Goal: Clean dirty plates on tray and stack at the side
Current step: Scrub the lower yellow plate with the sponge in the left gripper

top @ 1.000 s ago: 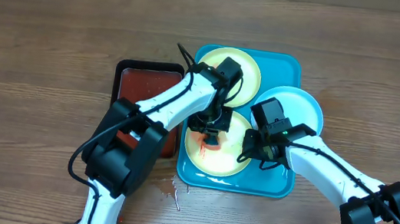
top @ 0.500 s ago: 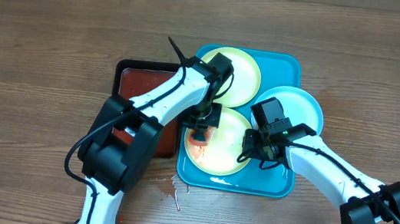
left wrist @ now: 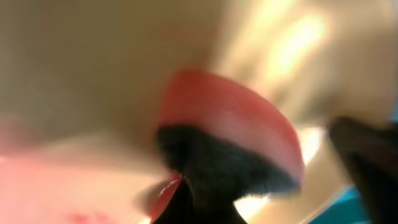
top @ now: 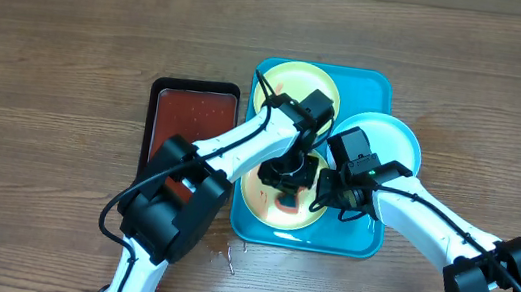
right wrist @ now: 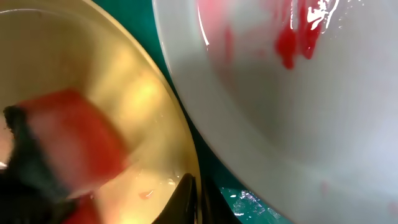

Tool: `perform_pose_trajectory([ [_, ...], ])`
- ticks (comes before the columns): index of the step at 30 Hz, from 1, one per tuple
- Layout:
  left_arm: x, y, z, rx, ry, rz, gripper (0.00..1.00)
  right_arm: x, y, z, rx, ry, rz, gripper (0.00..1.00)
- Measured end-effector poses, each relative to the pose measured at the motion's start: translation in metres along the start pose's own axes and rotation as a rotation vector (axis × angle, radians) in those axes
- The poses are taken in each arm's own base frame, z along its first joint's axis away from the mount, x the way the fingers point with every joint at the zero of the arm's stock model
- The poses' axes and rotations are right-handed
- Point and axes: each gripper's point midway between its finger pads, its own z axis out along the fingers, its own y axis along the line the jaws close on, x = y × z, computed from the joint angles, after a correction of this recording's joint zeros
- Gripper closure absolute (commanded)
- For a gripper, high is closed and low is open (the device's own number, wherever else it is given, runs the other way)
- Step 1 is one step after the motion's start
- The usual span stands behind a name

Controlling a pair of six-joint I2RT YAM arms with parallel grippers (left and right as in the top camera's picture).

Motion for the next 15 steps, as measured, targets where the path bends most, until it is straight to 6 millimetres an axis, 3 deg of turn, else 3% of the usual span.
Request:
perform_pose_trajectory([
  [7,0.007,0.047,-0.006,-0.253,-0.004,-0.02,0.96,0.0,0.0,0.0,0.0,0.002,0.0,0.96],
  [15,-0.01,0.086,-0.022,-0.481,-0.105,-0.016,0.96,0.001,0.0,0.0,0.0,0.002,0.0,0.96],
])
